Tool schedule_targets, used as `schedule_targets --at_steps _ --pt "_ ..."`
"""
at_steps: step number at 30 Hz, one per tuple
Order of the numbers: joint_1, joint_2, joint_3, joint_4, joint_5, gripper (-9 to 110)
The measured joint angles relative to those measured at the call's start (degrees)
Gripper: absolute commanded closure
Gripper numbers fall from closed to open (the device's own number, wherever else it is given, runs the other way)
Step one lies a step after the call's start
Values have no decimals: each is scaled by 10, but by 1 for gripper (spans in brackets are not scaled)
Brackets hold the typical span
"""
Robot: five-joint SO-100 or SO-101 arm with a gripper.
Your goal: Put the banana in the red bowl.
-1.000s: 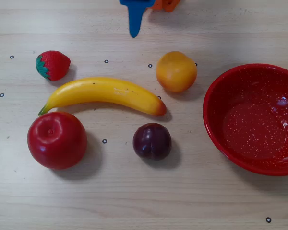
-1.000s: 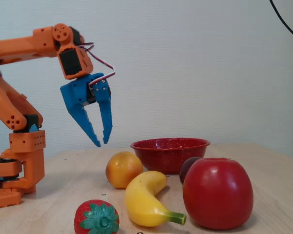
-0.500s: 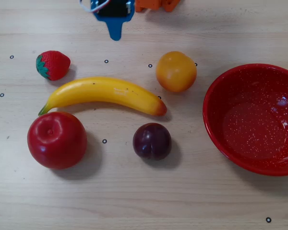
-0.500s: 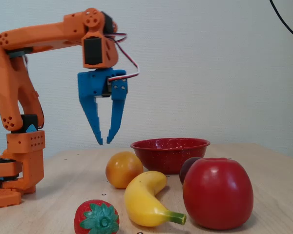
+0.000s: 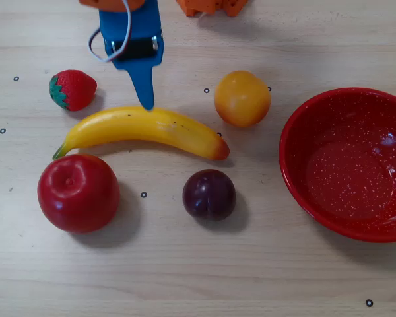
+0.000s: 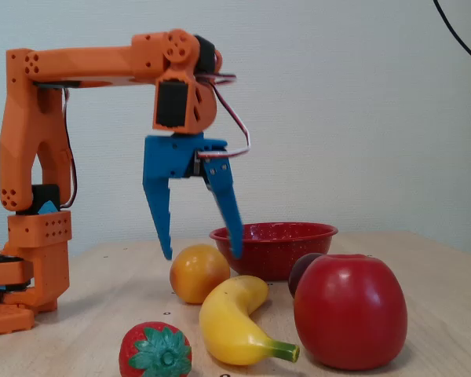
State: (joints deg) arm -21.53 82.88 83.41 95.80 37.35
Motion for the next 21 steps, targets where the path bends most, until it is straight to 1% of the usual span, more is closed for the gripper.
schedule_targets --at_steps 2,7,15,21 --pt "0 -11 0 0 0 63" --pt "-5 -42 1 -4 0 60" --pt "-6 -74 18 -70 -2 48" --pt "-4 -91 31 -96 -2 43"
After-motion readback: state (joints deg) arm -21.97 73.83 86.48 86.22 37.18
